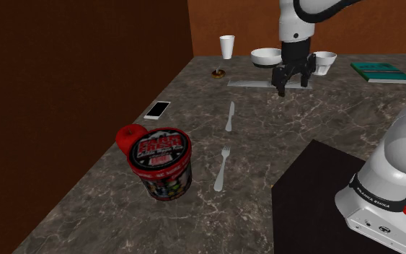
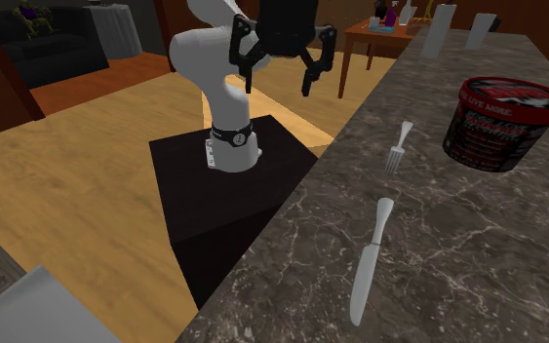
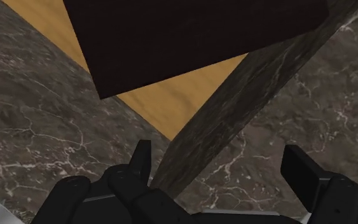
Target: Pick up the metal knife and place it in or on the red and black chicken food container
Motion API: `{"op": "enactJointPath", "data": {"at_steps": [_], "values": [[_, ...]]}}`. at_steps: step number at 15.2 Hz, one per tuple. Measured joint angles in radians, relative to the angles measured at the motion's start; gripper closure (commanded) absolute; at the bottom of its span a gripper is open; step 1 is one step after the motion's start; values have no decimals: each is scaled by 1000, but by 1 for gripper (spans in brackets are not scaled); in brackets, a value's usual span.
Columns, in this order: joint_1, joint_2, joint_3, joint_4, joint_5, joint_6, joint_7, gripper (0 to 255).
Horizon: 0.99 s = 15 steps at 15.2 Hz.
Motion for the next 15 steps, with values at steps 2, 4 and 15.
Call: {"op": "enactJointPath", "data": {"at_steps": [2, 4, 15], "values": [[-5, 58, 33, 12, 20, 64, 79, 0], [-14, 111, 59, 10, 30, 134, 151, 0], [-79, 513, 176, 176, -22, 453, 574, 0]]}}
